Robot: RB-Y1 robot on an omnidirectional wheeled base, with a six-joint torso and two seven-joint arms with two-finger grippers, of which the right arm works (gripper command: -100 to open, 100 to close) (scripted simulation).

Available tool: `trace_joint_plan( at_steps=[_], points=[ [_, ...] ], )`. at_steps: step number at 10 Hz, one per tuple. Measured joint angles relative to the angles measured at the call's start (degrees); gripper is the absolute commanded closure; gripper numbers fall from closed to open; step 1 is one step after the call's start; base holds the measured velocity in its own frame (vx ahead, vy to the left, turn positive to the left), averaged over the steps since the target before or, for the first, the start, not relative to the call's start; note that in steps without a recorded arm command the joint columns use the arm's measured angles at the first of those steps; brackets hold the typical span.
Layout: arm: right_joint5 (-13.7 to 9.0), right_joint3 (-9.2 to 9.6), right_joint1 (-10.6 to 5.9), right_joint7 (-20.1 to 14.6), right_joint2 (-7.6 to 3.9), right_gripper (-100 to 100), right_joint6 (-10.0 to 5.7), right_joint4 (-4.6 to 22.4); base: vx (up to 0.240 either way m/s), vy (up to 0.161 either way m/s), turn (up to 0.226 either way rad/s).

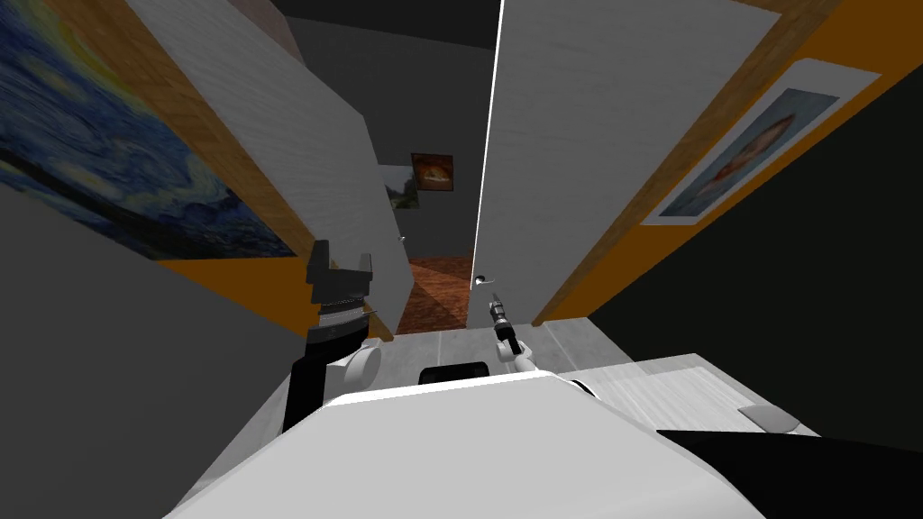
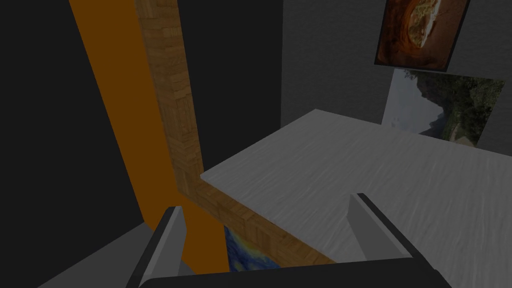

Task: Push the door open

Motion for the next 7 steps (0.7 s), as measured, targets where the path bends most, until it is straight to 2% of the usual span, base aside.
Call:
trace_joint_plan(
  at_steps=[7],
  points=[
    [-0.4, -0.75, -0.23, 0.5, 0.23, -100, -0.92, 1.2, 0.196, -0.001, 0.027]
  ],
)
